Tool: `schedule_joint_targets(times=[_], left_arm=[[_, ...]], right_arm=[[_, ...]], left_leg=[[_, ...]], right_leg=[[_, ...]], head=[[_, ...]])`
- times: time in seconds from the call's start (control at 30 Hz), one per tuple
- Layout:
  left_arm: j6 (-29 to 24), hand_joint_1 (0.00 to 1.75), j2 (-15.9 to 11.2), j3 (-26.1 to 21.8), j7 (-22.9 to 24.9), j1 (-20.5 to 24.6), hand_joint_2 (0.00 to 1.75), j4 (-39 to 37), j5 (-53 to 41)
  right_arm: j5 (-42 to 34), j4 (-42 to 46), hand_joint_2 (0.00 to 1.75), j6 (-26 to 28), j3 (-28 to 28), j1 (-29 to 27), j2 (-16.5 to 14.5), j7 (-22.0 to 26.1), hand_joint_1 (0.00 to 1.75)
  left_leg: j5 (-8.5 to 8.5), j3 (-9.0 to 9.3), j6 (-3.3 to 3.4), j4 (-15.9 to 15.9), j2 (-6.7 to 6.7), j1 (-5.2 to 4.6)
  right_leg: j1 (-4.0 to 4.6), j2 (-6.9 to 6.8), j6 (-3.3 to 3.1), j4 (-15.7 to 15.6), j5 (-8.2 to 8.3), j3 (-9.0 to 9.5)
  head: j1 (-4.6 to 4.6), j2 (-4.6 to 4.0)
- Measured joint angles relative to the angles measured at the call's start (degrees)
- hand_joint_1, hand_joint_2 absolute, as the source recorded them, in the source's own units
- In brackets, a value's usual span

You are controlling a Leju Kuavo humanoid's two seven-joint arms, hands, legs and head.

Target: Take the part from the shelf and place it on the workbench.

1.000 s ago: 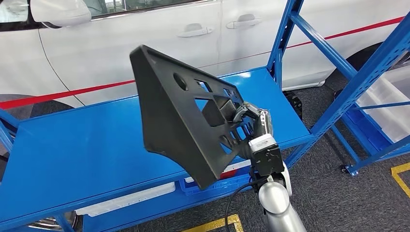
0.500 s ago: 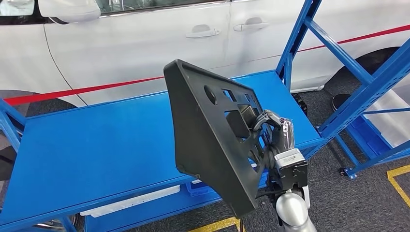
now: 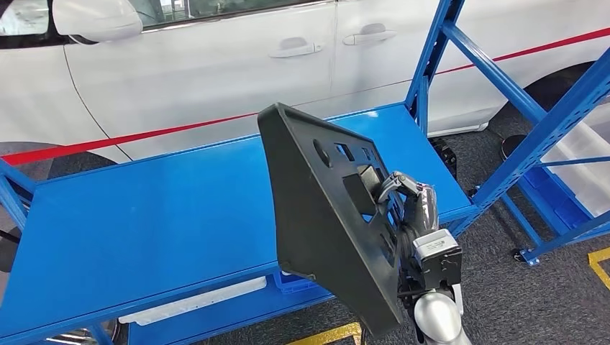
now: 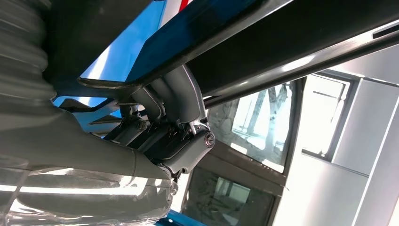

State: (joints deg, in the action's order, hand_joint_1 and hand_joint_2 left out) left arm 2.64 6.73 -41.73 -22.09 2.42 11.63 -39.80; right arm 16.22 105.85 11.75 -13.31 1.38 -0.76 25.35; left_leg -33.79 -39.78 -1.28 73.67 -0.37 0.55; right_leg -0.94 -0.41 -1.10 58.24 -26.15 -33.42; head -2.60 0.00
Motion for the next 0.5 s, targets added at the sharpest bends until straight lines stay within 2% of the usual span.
schedule_joint_targets(times=[0.03,0.07,0.13,0.17,0.2,0.23,0.33,0.4,0.47,0.5], left_arm=[[0.0,0.0,0.0,0.0,0.0,-0.1,0.0,0.0,0.0],[0.0,0.0,0.0,0.0,0.0,-0.1,0.0,0.0,0.1],[0.0,0.0,-0.1,-0.1,0.0,-0.1,0.0,0.0,0.2],[0.0,0.0,-0.1,-0.1,-0.1,0.0,0.0,0.0,0.2],[0.0,0.0,-0.1,-0.1,-0.1,0.0,0.0,0.0,0.2],[0.0,0.0,-0.1,-0.1,-0.1,0.0,0.0,0.0,0.2],[0.0,0.0,-0.1,-0.2,-0.1,-0.1,0.0,0.0,0.3],[0.0,0.0,-0.1,-0.3,-0.2,-0.1,0.0,0.0,0.2],[0.0,0.0,-0.1,-0.4,-0.2,0.0,0.0,0.0,0.1],[0.0,0.0,-0.1,-0.5,-0.2,0.0,0.0,0.0,0.0]], right_arm=[[0.0,0.0,1.75,0.0,0.0,-0.1,0.0,0.0,1.75],[-0.1,0.0,1.75,0.0,0.0,-0.2,0.0,0.0,1.75],[-0.4,0.0,1.75,-0.1,0.0,-0.3,0.0,0.1,1.75],[-0.6,0.1,1.75,-0.1,0.0,-0.4,0.0,0.1,1.75],[-0.8,0.2,1.75,-0.1,0.0,-0.5,0.0,0.2,1.75],[-1.0,0.3,1.75,-0.1,-0.1,-0.6,0.0,0.3,1.75],[-1.5,0.9,1.75,-0.1,-0.2,-1.1,0.0,0.5,1.75],[-2.2,1.4,1.75,0.0,-0.2,-1.3,0.3,0.8,1.75],[-2.7,1.6,1.75,0.1,-0.2,-1.7,0.6,1.1,1.75],[-3.0,1.7,1.75,0.2,-0.2,-2.0,0.8,1.2,1.75]], left_leg=[[0.3,-0.55,-0.14,0.9,0.01,0.12],[1.72,0.06,-0.22,-0.5,0.03,0.22],[5.72,3.7,-0.17,-8.3,0.11,0.36],[6.99,5.35,0.02,-11.7,0.13,0.28],[7.61,6.38,0.29,-14.0,0.12,0.18],[7.57,6.69,0.62,-14.8,0.09,0.03],[7.93,6.83,1.81,-15.4,0.01,-0.02],[8.29,7.05,2.56,-15.9,0.05,0.16],[8.33,7.02,2.91,-16.0,0.06,0.02],[8.3,7.0,2.97,-16.0,0.05,-0.06]], right_leg=[[0.0,0.01,0.02,0.1,-0.06,0.03],[-0.03,0.04,0.08,0.1,-0.15,0.11],[-0.11,0.11,0.43,0.3,-0.44,0.36],[-0.05,0.14,0.69,0.5,-0.59,0.4],[0.01,0.15,1.0,0.6,-0.66,0.39],[0.09,0.16,1.31,0.6,-0.67,0.34],[0.05,0.16,2.3,0.6,-0.84,0.33],[-0.1,0.22,2.74,4.0,-3.11,-1.13],[-0.16,0.26,2.96,11.5,-6.81,-4.66],[-0.17,0.28,3.03,14.7,-7.91,-6.29]], head=[[0.0,0.0],[0.0,0.0],[0.0,0.0],[0.0,0.0],[0.0,0.0],[0.0,0.0],[0.0,0.0],[0.0,0.0],[0.0,0.0],[0.0,0.0]])
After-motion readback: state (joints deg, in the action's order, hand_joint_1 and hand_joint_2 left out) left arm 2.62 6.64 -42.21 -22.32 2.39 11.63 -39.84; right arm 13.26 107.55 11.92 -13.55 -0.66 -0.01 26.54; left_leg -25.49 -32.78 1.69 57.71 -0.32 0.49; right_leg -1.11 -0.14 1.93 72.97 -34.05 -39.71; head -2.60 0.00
